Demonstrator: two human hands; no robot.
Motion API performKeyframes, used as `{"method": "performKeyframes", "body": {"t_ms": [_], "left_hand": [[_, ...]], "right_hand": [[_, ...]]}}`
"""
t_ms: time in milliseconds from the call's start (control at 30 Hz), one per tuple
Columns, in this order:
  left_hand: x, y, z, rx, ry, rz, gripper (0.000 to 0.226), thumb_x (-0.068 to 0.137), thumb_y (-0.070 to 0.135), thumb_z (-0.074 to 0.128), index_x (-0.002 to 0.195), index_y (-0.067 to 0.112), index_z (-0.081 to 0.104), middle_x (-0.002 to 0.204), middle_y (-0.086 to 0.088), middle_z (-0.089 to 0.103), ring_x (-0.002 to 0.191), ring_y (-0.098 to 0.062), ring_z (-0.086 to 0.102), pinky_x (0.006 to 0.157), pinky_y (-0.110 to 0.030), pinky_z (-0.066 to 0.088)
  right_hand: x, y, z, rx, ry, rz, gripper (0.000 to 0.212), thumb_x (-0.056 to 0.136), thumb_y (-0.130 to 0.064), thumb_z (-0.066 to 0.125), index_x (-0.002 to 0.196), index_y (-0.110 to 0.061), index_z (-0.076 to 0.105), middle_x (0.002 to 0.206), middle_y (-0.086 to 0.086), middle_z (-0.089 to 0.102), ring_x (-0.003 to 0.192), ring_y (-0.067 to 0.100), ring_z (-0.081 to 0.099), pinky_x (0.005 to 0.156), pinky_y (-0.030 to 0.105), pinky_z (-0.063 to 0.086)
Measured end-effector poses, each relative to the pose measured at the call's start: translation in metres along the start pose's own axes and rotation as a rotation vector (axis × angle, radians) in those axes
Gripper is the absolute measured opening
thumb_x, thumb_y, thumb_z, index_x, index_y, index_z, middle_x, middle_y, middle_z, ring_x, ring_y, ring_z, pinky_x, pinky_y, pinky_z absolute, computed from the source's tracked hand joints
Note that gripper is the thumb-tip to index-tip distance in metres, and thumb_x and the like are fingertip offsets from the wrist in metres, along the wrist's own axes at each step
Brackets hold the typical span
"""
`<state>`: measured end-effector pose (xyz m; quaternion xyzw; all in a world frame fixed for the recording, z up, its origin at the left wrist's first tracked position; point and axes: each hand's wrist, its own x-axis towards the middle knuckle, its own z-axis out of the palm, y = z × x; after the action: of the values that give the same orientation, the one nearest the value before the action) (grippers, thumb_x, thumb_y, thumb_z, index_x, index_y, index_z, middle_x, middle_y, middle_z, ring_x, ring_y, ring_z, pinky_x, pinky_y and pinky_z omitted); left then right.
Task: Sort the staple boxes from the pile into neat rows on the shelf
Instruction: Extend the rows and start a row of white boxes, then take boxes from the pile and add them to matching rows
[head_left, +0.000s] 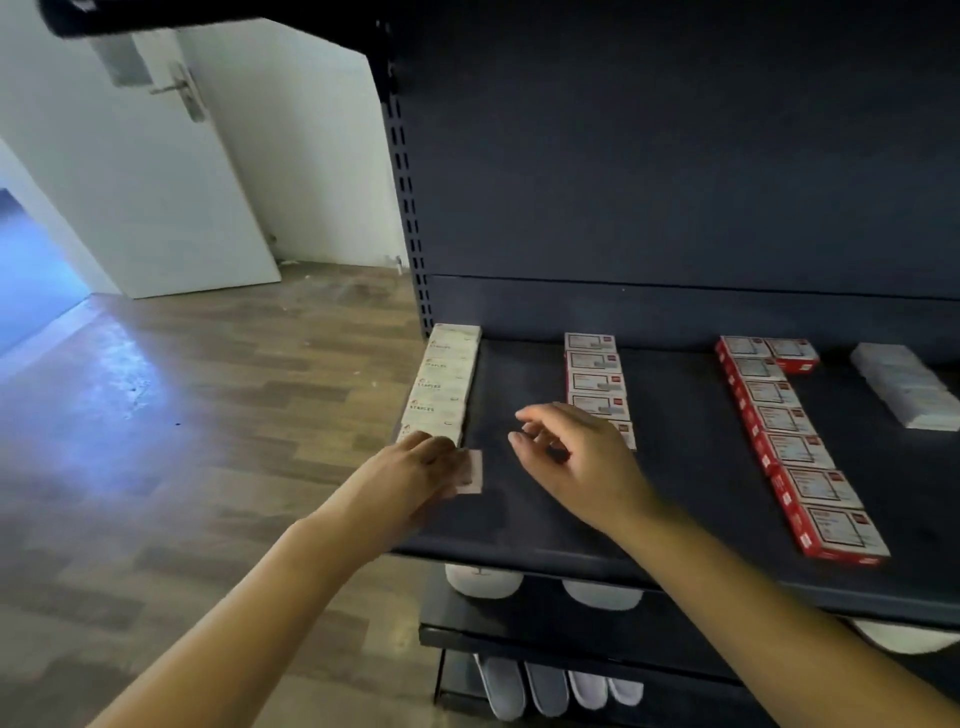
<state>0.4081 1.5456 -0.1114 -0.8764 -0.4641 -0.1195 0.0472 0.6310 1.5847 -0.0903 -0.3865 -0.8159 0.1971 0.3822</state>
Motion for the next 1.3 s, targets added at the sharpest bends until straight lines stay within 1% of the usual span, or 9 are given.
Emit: {"method": "performKeyframes", "body": {"t_ms": [167, 267, 400, 600, 767, 933, 1000, 1100, 1300], "left_hand": [[-0.029, -0.006, 0.019, -0.07, 0.029, -0.078, 0.031, 0.087, 0.024, 0.045, 0.102, 0.013, 0.069, 0.111, -0.006, 0.062, 0.1, -0.026, 0.058, 0.076, -0.034, 0.056], [-0.028, -0.009, 0.02, 0.0, 0.092, -0.119, 0.028, 0.084, 0.025, 0.047, 0.097, 0.016, 0.07, 0.113, -0.01, 0.062, 0.106, -0.027, 0.05, 0.075, -0.039, 0.055], [-0.024, -0.018, 0.022, 0.02, 0.134, -0.171, 0.02, 0.072, 0.016, 0.067, 0.092, 0.017, 0.071, 0.111, -0.013, 0.064, 0.104, -0.035, 0.06, 0.066, -0.044, 0.056], [-0.02, -0.011, 0.015, -0.026, 0.284, -0.122, 0.017, 0.079, 0.025, 0.039, 0.094, 0.027, 0.047, 0.1, 0.006, 0.043, 0.09, -0.012, 0.046, 0.038, -0.025, 0.049], [-0.021, -0.014, 0.019, 0.0, 0.174, -0.198, 0.022, 0.081, 0.028, 0.039, 0.083, 0.027, 0.061, 0.088, 0.01, 0.058, 0.086, -0.009, 0.053, 0.033, -0.02, 0.042], [-0.001, -0.005, 0.009, 0.093, 0.034, -0.283, 0.011, 0.062, 0.017, 0.07, 0.061, 0.028, 0.068, 0.063, 0.009, 0.063, 0.063, -0.018, 0.064, 0.047, -0.024, 0.047], [0.019, 0.013, 0.005, 0.064, 0.053, -0.272, 0.01, 0.069, 0.026, 0.062, 0.065, 0.021, 0.07, 0.066, 0.005, 0.066, 0.064, -0.023, 0.065, 0.052, -0.03, 0.051], [0.056, 0.049, 0.008, 0.002, 0.095, -0.189, 0.037, 0.079, 0.033, 0.039, 0.079, 0.016, 0.072, 0.073, 0.001, 0.068, 0.066, -0.025, 0.065, 0.054, -0.029, 0.052], [0.138, 0.109, 0.029, -0.05, 0.073, -0.061, 0.037, 0.084, 0.03, 0.039, 0.092, 0.014, 0.07, 0.082, -0.001, 0.068, 0.075, -0.026, 0.065, 0.063, -0.033, 0.055]], "right_hand": [[0.001, -0.002, 0.013, -0.032, -0.054, -0.006, 0.046, 0.084, -0.047, 0.044, 0.105, -0.013, 0.067, 0.09, -0.004, 0.066, 0.075, 0.008, 0.062, 0.065, 0.032, 0.055], [0.002, 0.0, 0.015, -0.025, -0.051, 0.018, 0.036, 0.085, -0.038, 0.051, 0.105, -0.012, 0.067, 0.089, -0.004, 0.066, 0.076, 0.01, 0.062, 0.066, 0.034, 0.054], [0.002, 0.002, 0.018, -0.036, -0.055, 0.021, 0.032, 0.085, -0.034, 0.052, 0.103, -0.012, 0.067, 0.087, -0.004, 0.065, 0.075, 0.011, 0.061, 0.065, 0.035, 0.054], [0.007, 0.006, 0.023, -0.021, -0.085, 0.04, 0.031, 0.085, -0.032, 0.05, 0.1, -0.011, 0.068, 0.085, -0.004, 0.064, 0.073, 0.011, 0.061, 0.066, 0.033, 0.053], [0.005, 0.01, 0.026, -0.011, -0.091, 0.036, 0.028, 0.086, -0.029, 0.051, 0.1, -0.011, 0.068, 0.084, -0.003, 0.065, 0.072, 0.011, 0.061, 0.064, 0.032, 0.053], [-0.012, 0.022, 0.017, -0.078, -0.116, 0.066, 0.018, 0.09, -0.017, 0.056, 0.104, -0.011, 0.066, 0.09, -0.004, 0.063, 0.077, 0.008, 0.058, 0.07, 0.032, 0.051], [-0.02, 0.027, 0.007, -0.112, -0.102, 0.082, 0.019, 0.09, -0.016, 0.056, 0.105, -0.011, 0.066, 0.093, -0.003, 0.064, 0.08, 0.01, 0.059, 0.071, 0.031, 0.051], [-0.032, 0.042, -0.016, -0.164, -0.06, 0.082, 0.024, 0.088, -0.019, 0.051, 0.104, -0.009, 0.066, 0.099, 0.001, 0.066, 0.084, 0.016, 0.063, 0.069, 0.033, 0.054], [-0.053, 0.083, -0.083, -0.279, -0.022, 0.071, 0.03, 0.087, -0.021, 0.046, 0.103, -0.006, 0.067, 0.097, 0.005, 0.066, 0.084, 0.022, 0.065, 0.067, 0.032, 0.055]]}}
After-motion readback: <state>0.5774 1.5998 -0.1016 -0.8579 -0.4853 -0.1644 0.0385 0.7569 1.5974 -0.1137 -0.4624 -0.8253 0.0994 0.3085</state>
